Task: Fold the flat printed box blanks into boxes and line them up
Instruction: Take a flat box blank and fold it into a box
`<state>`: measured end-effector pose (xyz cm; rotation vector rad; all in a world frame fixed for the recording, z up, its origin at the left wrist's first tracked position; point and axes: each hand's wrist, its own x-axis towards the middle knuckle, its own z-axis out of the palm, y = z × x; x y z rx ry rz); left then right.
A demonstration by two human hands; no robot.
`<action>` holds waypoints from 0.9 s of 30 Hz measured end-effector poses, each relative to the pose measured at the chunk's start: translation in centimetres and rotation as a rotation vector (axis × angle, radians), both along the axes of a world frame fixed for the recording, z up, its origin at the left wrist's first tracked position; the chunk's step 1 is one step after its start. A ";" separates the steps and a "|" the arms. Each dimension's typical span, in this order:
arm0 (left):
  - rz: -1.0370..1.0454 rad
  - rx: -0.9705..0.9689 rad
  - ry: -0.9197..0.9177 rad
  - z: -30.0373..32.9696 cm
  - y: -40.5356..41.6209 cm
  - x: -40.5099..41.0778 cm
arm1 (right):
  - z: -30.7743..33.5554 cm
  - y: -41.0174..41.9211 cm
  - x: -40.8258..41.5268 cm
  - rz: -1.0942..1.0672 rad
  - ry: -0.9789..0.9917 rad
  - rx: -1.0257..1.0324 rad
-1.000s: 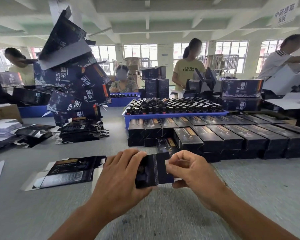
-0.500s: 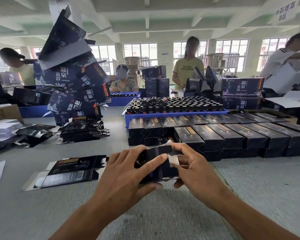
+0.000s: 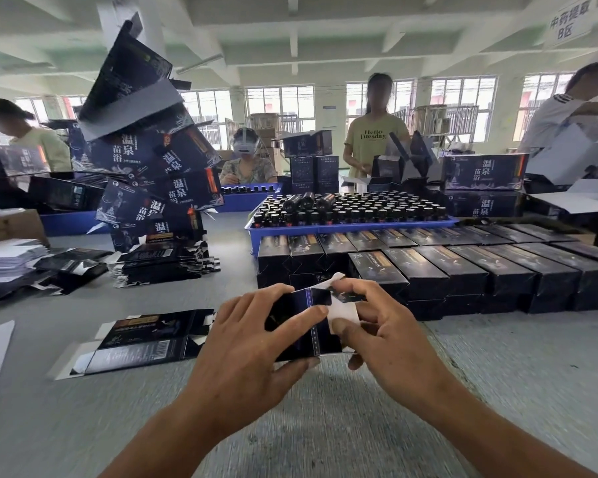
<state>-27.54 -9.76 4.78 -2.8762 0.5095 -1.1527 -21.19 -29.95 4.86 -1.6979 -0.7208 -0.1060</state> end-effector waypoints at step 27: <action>0.043 -0.024 -0.017 -0.5 0.7 0.3 | 0.2 -0.8 -0.5 0.103 -0.072 -0.258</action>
